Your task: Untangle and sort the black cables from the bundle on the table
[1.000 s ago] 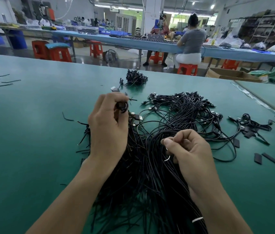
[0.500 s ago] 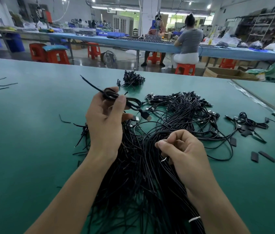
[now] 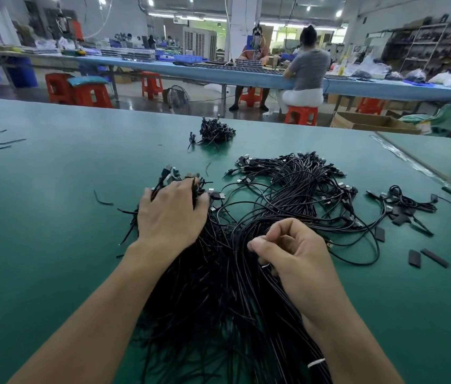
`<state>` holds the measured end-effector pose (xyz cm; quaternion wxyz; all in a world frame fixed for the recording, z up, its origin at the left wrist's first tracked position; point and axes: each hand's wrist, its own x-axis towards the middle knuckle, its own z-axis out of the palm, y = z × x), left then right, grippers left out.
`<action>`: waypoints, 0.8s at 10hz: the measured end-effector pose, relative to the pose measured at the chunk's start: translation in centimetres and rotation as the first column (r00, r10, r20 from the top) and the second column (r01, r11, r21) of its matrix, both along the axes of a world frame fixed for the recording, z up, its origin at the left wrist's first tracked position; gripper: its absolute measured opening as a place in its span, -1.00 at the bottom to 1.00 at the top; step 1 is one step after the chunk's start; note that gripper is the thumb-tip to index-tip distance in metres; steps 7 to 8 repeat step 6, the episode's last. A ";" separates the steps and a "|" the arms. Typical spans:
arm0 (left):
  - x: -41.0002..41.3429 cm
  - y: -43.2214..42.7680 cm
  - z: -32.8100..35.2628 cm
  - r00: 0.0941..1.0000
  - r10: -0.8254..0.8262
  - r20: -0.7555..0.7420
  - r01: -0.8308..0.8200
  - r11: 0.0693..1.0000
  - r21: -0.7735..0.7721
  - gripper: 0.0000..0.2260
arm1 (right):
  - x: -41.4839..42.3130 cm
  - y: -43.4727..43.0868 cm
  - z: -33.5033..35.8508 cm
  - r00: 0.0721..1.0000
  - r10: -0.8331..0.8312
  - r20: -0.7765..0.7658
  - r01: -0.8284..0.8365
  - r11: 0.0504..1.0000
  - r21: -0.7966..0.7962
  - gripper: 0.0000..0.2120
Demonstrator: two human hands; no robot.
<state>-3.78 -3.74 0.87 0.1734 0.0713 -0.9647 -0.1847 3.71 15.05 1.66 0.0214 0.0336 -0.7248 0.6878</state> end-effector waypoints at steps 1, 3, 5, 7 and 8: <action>-0.6 0.1 -0.1 0.997 0.075 0.004 -0.075 0.997 0.013 -0.36 | -0.1 0.1 -0.2 1.000 0.006 0.001 -0.006 1.000 0.003 -0.76; -0.4 -0.7 -1.0 0.951 0.134 -0.279 -0.117 0.990 0.074 -0.69 | 0.0 0.2 -0.3 0.999 0.037 0.002 -0.037 0.999 0.000 -0.76; 0.9 0.6 -1.4 0.992 -0.058 -0.115 0.045 0.993 -0.109 -0.44 | 0.3 0.3 0.4 0.998 0.069 -0.010 -0.069 0.998 -0.006 -0.77; 1.7 1.6 0.0 0.997 -0.075 -0.031 0.075 0.997 -0.002 -0.25 | 0.6 0.3 1.1 0.997 0.052 -0.051 -0.052 0.999 -0.009 -0.79; 1.7 1.6 0.0 0.997 -0.075 -0.031 0.075 0.997 -0.002 -0.25 | 0.6 0.3 1.1 0.997 0.052 -0.051 -0.052 0.999 -0.009 -0.79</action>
